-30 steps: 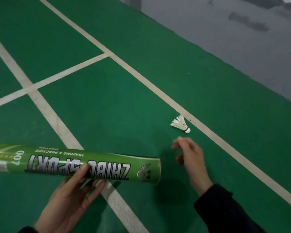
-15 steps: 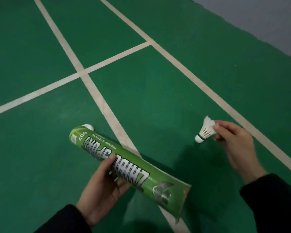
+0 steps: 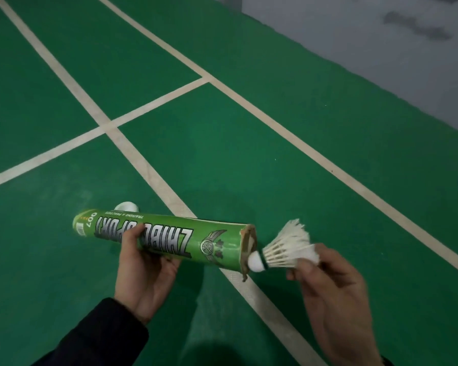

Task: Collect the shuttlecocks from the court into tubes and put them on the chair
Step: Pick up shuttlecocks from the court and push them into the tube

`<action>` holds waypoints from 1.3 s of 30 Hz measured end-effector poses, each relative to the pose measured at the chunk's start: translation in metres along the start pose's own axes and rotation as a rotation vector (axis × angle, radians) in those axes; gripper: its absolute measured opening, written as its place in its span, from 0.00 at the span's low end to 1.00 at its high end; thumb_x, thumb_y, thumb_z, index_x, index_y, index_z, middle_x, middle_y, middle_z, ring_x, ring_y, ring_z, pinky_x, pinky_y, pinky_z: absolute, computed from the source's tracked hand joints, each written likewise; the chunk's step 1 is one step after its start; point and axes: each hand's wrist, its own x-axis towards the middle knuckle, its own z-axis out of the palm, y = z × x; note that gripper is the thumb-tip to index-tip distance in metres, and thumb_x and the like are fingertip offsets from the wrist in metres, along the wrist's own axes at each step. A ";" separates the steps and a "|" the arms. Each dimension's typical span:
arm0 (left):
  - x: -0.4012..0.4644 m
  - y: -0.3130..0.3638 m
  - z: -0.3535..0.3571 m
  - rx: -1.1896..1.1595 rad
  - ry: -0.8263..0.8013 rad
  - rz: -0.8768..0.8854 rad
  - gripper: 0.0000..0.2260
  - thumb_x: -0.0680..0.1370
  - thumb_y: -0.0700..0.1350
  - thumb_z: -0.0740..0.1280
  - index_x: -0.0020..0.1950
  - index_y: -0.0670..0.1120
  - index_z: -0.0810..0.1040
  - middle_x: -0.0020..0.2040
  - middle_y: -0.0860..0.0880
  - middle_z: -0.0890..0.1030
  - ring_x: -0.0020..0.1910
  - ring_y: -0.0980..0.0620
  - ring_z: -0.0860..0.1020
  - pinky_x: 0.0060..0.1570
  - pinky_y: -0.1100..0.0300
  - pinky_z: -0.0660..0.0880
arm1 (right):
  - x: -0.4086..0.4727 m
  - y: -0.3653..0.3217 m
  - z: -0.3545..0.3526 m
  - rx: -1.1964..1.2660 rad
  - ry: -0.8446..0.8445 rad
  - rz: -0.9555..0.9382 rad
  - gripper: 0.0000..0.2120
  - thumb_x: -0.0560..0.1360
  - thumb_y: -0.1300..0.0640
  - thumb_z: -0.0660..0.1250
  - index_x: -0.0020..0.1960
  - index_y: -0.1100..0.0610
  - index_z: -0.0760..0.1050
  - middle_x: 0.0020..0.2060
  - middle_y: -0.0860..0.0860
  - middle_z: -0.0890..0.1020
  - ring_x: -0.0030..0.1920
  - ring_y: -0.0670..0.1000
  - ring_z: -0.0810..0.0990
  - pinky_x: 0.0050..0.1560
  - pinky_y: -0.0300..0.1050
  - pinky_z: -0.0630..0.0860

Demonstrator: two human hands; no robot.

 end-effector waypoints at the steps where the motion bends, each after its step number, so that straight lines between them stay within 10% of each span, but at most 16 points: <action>1: -0.003 0.000 0.000 -0.011 -0.002 -0.002 0.13 0.82 0.52 0.65 0.60 0.45 0.75 0.47 0.48 0.85 0.44 0.52 0.85 0.42 0.59 0.83 | -0.002 0.006 0.006 -0.091 -0.038 -0.039 0.25 0.58 0.39 0.83 0.44 0.56 0.86 0.44 0.57 0.82 0.43 0.54 0.81 0.45 0.43 0.82; 6: -0.012 0.001 -0.001 -0.004 -0.011 0.026 0.15 0.81 0.51 0.66 0.64 0.45 0.75 0.50 0.47 0.84 0.47 0.51 0.85 0.44 0.59 0.83 | -0.011 0.023 0.024 -0.537 -0.260 -0.126 0.11 0.73 0.51 0.70 0.54 0.44 0.84 0.47 0.47 0.81 0.34 0.57 0.75 0.33 0.57 0.72; 11: -0.015 -0.002 0.003 0.062 -0.020 0.086 0.14 0.81 0.51 0.66 0.62 0.45 0.76 0.48 0.48 0.84 0.48 0.51 0.83 0.50 0.58 0.83 | -0.010 0.019 0.037 -0.600 -0.362 -0.053 0.19 0.79 0.64 0.69 0.60 0.41 0.82 0.54 0.37 0.84 0.51 0.37 0.82 0.51 0.33 0.77; 18: -0.018 -0.011 0.004 0.119 -0.024 0.102 0.11 0.81 0.50 0.67 0.60 0.45 0.77 0.45 0.49 0.85 0.43 0.54 0.84 0.42 0.60 0.83 | -0.008 0.020 0.041 -0.491 -0.279 0.154 0.15 0.79 0.57 0.70 0.37 0.40 0.82 0.23 0.46 0.74 0.23 0.47 0.70 0.28 0.43 0.71; 23: -0.021 -0.012 0.004 0.149 -0.053 0.092 0.11 0.81 0.49 0.66 0.60 0.45 0.78 0.49 0.47 0.85 0.49 0.50 0.84 0.48 0.54 0.84 | -0.005 0.027 0.038 -0.328 -0.203 0.138 0.05 0.71 0.50 0.73 0.37 0.47 0.83 0.24 0.51 0.75 0.24 0.50 0.70 0.27 0.44 0.71; 28: -0.019 0.003 -0.007 0.244 0.024 0.106 0.13 0.77 0.51 0.69 0.59 0.48 0.79 0.50 0.48 0.84 0.49 0.51 0.84 0.54 0.46 0.79 | 0.004 0.032 0.024 -0.294 -0.206 0.173 0.35 0.57 0.23 0.73 0.45 0.52 0.85 0.25 0.61 0.75 0.24 0.54 0.70 0.25 0.44 0.68; 32: -0.020 0.045 -0.037 0.290 0.121 0.124 0.26 0.74 0.52 0.70 0.69 0.42 0.77 0.55 0.43 0.83 0.55 0.45 0.81 0.67 0.42 0.74 | 0.034 0.033 0.032 -0.485 -0.205 0.085 0.19 0.76 0.36 0.65 0.41 0.51 0.83 0.37 0.62 0.82 0.26 0.53 0.72 0.26 0.40 0.69; 35: -0.024 0.080 -0.067 0.463 0.184 0.114 0.21 0.72 0.52 0.69 0.61 0.41 0.78 0.45 0.42 0.85 0.39 0.45 0.84 0.49 0.48 0.82 | 0.075 0.047 0.058 -0.613 -0.272 0.116 0.10 0.81 0.54 0.66 0.43 0.49 0.82 0.41 0.52 0.84 0.30 0.49 0.74 0.30 0.39 0.72; 39: -0.045 0.127 -0.107 0.790 0.218 0.087 0.34 0.65 0.56 0.78 0.66 0.46 0.75 0.40 0.44 0.86 0.31 0.48 0.84 0.31 0.55 0.82 | 0.126 0.092 0.120 -0.871 -0.479 0.064 0.03 0.80 0.51 0.68 0.52 0.47 0.80 0.45 0.43 0.84 0.40 0.48 0.82 0.44 0.45 0.81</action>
